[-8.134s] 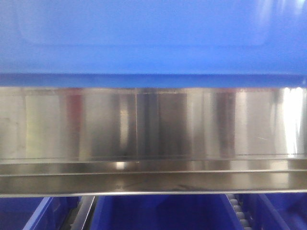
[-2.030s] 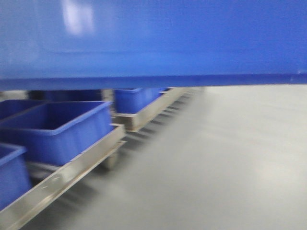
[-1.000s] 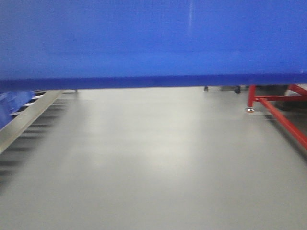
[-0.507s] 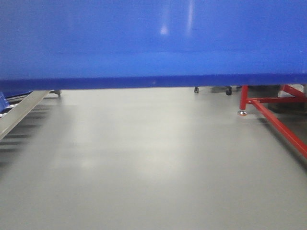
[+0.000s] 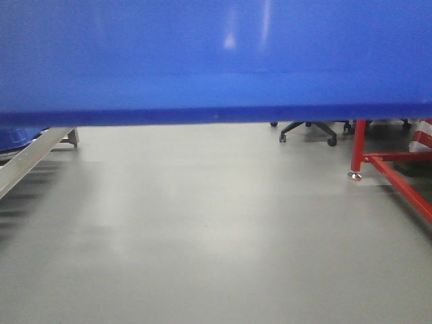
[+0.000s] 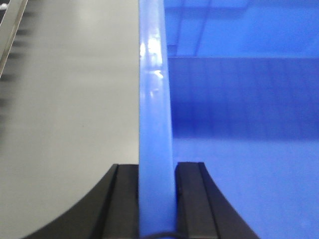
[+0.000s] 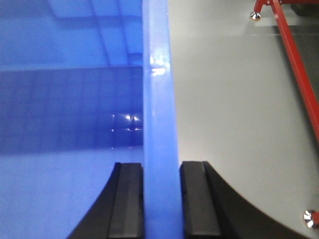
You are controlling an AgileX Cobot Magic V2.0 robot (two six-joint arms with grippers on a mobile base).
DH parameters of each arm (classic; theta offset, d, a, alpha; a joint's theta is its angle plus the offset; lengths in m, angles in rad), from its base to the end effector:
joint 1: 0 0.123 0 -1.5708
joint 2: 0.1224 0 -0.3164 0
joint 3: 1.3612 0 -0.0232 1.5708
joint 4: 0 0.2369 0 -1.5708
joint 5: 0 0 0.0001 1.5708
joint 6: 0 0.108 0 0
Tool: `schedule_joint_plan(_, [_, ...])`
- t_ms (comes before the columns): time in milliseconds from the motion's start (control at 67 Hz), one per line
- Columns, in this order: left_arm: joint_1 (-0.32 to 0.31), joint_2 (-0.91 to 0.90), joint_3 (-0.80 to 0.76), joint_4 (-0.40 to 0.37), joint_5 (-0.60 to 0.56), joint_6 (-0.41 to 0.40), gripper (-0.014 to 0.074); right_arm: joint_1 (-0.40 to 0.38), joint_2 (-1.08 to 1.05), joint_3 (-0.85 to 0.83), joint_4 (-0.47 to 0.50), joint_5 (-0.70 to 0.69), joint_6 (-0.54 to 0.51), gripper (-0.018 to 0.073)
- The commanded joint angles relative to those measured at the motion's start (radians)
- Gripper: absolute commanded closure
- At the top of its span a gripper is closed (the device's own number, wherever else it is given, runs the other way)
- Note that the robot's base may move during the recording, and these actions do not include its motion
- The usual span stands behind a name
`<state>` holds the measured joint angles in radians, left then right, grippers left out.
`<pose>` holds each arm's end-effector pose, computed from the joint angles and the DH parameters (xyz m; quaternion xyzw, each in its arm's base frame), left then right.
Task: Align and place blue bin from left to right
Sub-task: 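Carry the blue bin in both grippers while driving across the floor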
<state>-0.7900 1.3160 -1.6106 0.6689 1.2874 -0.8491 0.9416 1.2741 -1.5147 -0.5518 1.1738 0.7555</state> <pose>0.2059 -0.1165 0.4821 -0.0425 0.8920 -0.0016 0.4501 0.1768 0.1542 0.4659 -0.0930 0.8949 0.0760 0.4298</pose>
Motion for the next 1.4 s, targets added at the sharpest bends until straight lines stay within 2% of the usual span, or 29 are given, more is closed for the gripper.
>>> schedule_joint_plan(0, [-0.02, -0.007, -0.02, -0.006, -0.101, 0.0, 0.0707, 0.007, -0.01, -0.019, -0.014, -0.113, -0.006, 0.064])
schedule_joint_plan(343, [-0.02, -0.007, -0.02, -0.009, -0.101, 0.0, 0.0707, 0.007, -0.01, -0.019, -0.014, -0.113, -0.006, 0.064])
schedule_joint_plan(791, [-0.02, -0.005, -0.02, 0.065, -0.11, 0.0, 0.0707, 0.007, -0.01, -0.019, -0.014, -0.124, -0.006, 0.064])
schedule_joint_plan(1388, [-0.02, -0.005, -0.02, 0.081, -0.112, 0.0, 0.0707, 0.007, -0.01, -0.019, -0.014, -0.213, -0.006, 0.064])
